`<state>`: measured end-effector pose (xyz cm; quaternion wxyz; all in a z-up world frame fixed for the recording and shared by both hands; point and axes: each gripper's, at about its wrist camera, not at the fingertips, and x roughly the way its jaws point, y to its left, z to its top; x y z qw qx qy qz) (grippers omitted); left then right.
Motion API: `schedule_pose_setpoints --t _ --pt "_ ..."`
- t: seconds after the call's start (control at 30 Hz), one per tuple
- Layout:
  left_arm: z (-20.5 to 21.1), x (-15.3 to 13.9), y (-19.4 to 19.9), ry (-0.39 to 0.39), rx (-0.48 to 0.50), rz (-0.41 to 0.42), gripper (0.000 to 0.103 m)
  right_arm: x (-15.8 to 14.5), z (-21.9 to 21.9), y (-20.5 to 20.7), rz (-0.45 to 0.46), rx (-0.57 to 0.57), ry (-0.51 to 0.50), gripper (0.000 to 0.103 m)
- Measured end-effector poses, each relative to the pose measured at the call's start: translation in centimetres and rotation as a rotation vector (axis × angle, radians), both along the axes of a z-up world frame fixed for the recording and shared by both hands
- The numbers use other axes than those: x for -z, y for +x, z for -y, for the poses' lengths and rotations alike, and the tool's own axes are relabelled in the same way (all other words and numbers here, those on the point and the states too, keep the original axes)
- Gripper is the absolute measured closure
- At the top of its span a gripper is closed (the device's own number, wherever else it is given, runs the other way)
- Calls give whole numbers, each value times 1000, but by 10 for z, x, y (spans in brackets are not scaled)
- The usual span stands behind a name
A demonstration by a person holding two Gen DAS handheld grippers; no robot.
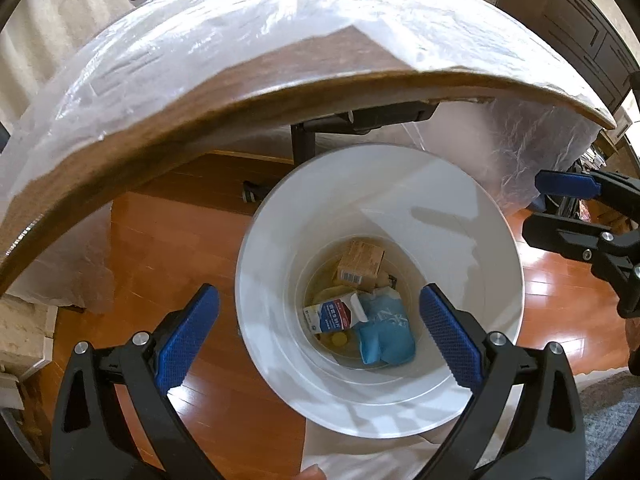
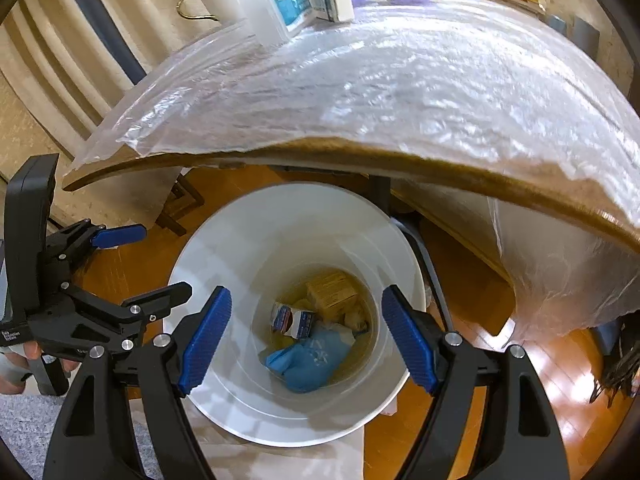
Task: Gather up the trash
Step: 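Open both tools over the bucket to drop the two boxes, then move both open tools back toward the items on the table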
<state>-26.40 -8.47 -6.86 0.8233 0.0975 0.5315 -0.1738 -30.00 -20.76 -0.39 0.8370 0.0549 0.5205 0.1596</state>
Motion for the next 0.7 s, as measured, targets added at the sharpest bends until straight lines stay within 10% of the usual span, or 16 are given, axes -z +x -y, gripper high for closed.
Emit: schedule_pose_setpoints --t 0.27,0.47,0.7 --pt "5 -74 -22 -7 111 127 3 -85 -8 -22 213 -154 -47 25" --pt "1 -149 -9 -120 56 357 3 -147 33 5 495 27 -19 4" --pt "11 -143 58 -284 -44 296 3 -156 71 89 507 92 -63 4"
